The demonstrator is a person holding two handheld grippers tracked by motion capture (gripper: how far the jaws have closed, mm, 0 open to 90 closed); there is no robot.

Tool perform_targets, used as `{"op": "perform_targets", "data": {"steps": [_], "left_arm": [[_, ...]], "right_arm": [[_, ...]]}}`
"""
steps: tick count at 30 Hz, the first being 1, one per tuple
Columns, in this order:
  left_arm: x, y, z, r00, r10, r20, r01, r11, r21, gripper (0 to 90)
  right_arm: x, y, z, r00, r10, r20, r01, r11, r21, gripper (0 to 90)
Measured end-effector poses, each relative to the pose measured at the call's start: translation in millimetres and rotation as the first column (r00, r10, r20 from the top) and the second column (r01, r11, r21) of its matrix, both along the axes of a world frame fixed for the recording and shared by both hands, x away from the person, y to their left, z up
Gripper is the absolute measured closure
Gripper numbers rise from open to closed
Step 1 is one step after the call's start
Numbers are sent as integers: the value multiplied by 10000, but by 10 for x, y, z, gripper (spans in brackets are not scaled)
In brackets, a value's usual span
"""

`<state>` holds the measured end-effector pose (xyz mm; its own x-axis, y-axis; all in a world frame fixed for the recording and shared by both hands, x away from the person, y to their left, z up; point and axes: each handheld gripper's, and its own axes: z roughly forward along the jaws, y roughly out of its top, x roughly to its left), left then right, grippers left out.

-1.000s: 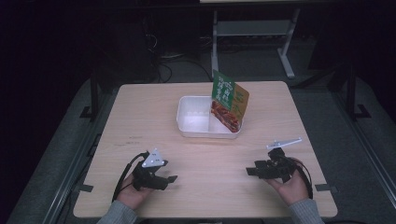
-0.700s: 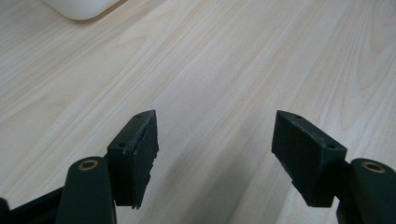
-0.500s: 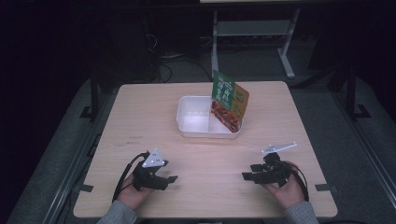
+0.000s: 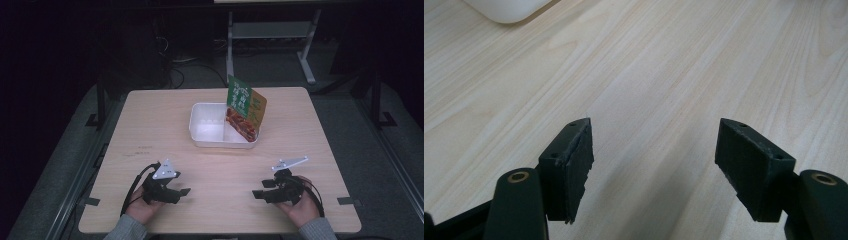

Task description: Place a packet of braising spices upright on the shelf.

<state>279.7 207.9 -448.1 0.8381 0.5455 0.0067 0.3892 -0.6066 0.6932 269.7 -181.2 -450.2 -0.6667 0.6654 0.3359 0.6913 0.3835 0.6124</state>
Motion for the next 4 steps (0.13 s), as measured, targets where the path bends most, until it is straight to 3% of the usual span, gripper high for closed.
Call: {"op": "perform_targets", "data": {"steps": [4], "left_arm": [[-1,-4,3,10000,-43,27,43,10000,27,311]], "right_arm": [[-21,29,9,9998,65,207,-65,10000,-4,384]]}}
